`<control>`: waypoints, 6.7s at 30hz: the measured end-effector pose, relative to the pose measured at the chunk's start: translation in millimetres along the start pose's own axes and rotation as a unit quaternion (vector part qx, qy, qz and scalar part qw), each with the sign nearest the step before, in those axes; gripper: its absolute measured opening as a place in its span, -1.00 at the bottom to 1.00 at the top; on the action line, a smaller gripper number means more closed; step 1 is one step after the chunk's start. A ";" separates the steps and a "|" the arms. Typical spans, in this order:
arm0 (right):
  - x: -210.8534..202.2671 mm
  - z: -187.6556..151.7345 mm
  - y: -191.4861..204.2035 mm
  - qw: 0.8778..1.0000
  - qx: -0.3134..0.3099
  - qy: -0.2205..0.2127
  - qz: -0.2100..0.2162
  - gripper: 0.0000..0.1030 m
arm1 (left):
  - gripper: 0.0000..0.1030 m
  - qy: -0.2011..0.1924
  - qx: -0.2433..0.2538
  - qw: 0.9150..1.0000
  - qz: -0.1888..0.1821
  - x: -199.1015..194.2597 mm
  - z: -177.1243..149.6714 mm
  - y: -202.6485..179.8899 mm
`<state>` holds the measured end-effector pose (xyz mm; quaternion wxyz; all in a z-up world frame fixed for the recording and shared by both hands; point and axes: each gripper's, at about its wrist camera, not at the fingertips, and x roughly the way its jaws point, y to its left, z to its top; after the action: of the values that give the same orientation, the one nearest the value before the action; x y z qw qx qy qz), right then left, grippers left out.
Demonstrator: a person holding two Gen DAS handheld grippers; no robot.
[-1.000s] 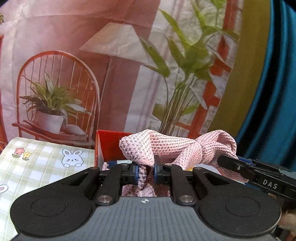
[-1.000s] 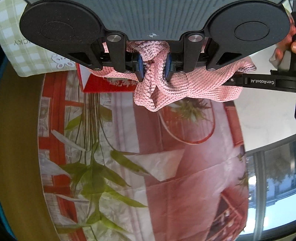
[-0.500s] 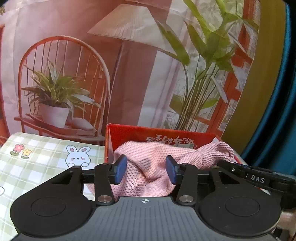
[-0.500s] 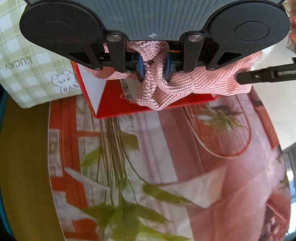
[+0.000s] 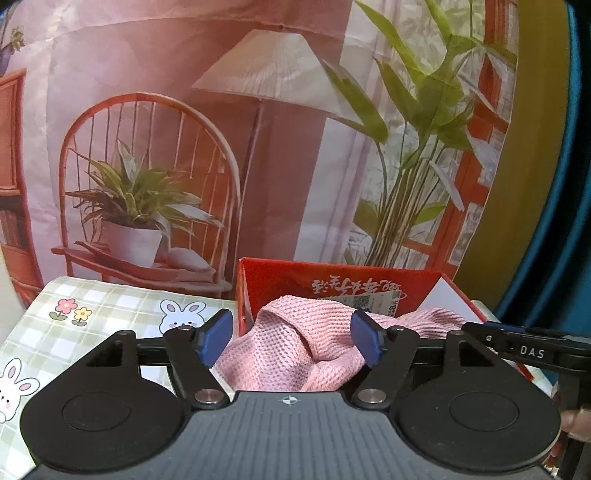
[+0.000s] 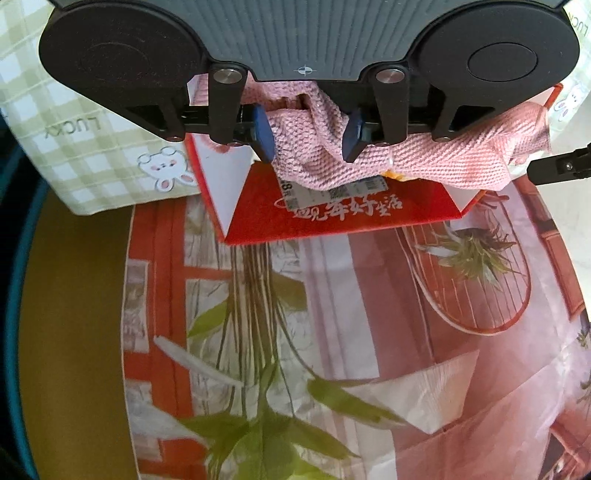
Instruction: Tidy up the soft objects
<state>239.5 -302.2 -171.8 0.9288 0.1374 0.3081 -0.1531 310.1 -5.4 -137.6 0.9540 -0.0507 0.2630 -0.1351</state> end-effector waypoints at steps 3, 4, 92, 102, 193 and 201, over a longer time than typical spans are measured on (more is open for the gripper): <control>-13.6 0.5 -1.7 1.000 -0.004 -0.007 0.004 -0.24 | 0.41 -0.002 -0.001 1.000 0.001 -12.9 -2.3 0.8; -18.3 -0.1 -1.5 1.000 -0.006 -0.009 0.007 -0.23 | 0.40 -0.001 -0.003 1.000 0.000 -17.8 -4.1 1.3; -122.4 -201.3 16.7 0.988 -0.023 0.099 0.115 -0.46 | -0.33 0.132 -0.056 0.986 -0.087 -68.2 -203.2 -12.7; -125.4 -192.4 10.0 0.991 -0.009 0.068 0.117 -0.55 | -0.33 0.104 -0.037 0.988 -0.111 -77.6 -186.6 -17.4; -146.0 15.6 10.2 0.998 -0.038 -0.031 0.051 0.99 | 1.00 -0.022 0.055 0.997 0.041 -132.2 10.7 -61.5; -210.0 17.0 19.9 0.996 -0.036 -0.072 0.032 0.99 | 1.00 -0.028 0.085 0.995 0.053 -182.0 11.1 -82.5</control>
<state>95.7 -248.0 -26.5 0.9575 0.1020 0.2408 -0.1214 146.6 -32.4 -25.4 0.9677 0.0410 0.2258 -0.1045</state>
